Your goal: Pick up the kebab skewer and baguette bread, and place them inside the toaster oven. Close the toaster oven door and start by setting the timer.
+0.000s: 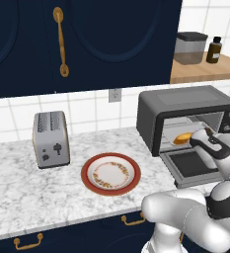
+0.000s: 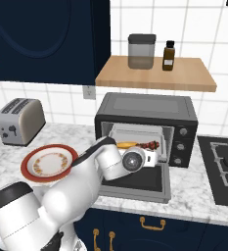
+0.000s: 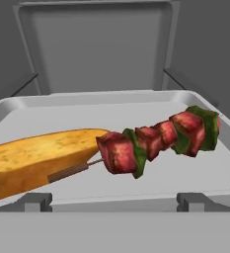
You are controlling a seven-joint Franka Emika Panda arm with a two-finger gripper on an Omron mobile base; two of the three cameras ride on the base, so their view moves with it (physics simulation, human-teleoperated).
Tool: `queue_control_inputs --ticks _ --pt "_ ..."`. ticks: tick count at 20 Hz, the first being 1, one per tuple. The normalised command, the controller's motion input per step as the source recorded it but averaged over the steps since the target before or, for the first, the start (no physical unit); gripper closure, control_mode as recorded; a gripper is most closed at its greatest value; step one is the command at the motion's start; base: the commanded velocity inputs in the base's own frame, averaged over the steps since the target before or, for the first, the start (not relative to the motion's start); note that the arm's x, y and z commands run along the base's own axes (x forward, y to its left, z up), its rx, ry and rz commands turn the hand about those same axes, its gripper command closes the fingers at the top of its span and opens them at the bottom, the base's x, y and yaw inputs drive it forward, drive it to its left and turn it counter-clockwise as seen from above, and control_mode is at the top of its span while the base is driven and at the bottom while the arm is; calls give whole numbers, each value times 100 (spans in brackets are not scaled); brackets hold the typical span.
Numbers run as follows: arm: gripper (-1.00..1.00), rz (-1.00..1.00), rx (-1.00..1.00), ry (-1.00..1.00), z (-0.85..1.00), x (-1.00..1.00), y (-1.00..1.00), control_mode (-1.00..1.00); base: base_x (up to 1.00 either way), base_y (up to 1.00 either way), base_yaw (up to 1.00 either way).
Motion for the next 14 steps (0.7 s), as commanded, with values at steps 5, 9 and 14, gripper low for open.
queue_control_inputs --ticks 5,9,14 --pt "-100 0 0 0 0 4 0 -100 0 0 0" --pt "-100 0 0 -1 0 0 0 -100 0 0 0" --pt "-100 0 0 -1 0 1 0 -100 0 0 0"
